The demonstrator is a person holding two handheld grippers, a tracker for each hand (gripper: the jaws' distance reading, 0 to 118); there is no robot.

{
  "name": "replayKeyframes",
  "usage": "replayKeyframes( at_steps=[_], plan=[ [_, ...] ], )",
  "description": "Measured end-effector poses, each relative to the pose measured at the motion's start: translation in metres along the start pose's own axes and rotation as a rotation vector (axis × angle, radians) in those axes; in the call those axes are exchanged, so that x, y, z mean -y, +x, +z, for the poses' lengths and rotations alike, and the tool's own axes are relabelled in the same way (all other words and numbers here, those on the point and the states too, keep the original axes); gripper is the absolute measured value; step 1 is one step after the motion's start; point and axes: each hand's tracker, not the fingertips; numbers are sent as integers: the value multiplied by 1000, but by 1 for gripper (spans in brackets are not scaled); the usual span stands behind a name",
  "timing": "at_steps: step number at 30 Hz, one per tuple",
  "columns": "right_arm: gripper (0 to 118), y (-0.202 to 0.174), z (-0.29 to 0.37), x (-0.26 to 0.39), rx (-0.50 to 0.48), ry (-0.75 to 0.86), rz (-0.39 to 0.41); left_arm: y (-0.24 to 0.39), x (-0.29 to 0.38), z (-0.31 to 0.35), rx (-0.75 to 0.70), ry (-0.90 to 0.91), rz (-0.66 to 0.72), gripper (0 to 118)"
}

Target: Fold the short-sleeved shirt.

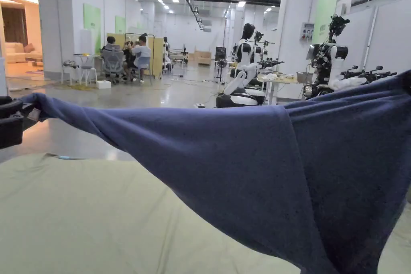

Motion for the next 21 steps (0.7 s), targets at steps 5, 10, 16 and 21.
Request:
replayKeyframes(
  at_steps=[5, 10, 16, 21],
  plan=[
    [5, 18, -54, -5, 23, -25, -6, -5, -36, -59, -31, -28, -10, 4],
    [5, 28, -142, 8, 48, -62, -8, -17, -48, -145, -79, -78, 29, 4],
    [5, 33, -252, 2, 115, -50, 19, -25, -64, -244, -173, -65, -20, 4],
    [5, 42, -306, -18, 171, 25, 59, -32, -86, -296, -209, 4, -5, 4]
  ],
)
